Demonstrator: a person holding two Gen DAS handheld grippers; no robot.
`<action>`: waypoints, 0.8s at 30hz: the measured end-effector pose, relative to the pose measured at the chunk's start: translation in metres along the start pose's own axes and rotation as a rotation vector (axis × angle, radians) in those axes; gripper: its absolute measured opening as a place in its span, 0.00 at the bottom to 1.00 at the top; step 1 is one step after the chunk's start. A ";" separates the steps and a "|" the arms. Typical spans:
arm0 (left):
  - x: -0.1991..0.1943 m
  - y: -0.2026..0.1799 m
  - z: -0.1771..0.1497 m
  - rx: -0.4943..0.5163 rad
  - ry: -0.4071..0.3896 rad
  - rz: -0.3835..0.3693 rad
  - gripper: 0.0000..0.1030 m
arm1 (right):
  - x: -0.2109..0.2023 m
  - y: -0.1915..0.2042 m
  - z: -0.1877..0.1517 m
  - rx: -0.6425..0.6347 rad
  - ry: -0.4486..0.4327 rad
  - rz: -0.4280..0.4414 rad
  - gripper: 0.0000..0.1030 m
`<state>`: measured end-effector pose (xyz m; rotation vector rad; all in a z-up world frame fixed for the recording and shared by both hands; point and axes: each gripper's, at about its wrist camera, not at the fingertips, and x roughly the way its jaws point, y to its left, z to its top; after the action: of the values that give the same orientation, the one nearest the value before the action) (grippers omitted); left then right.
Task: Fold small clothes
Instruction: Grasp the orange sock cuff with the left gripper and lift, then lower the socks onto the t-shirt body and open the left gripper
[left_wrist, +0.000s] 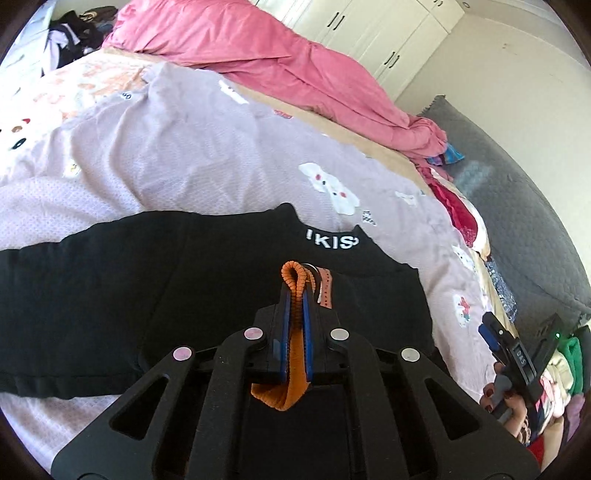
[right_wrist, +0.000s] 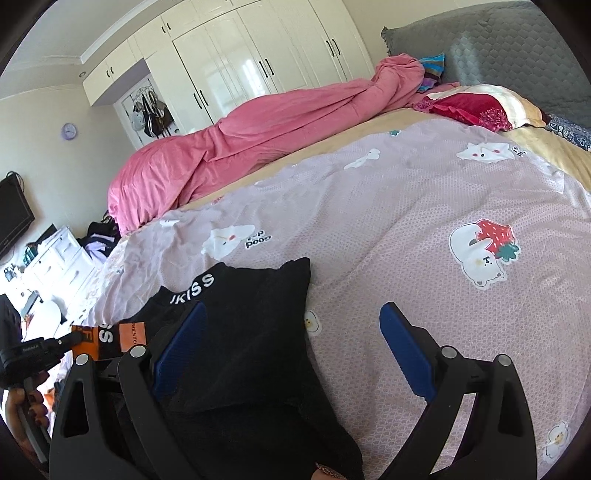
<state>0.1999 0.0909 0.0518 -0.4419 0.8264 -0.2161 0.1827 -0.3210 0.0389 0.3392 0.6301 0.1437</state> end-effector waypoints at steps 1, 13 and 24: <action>-0.001 0.003 0.000 -0.003 -0.003 0.004 0.01 | 0.001 0.001 -0.001 -0.004 0.004 -0.003 0.91; 0.001 0.017 0.005 -0.025 0.021 0.090 0.11 | 0.018 0.020 -0.013 -0.148 0.059 -0.105 0.91; 0.045 -0.007 -0.021 0.118 0.183 0.143 0.19 | 0.021 0.059 -0.023 -0.297 0.066 -0.046 0.90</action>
<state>0.2137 0.0629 0.0124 -0.2530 1.0148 -0.1732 0.1838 -0.2549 0.0302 0.0331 0.6711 0.2023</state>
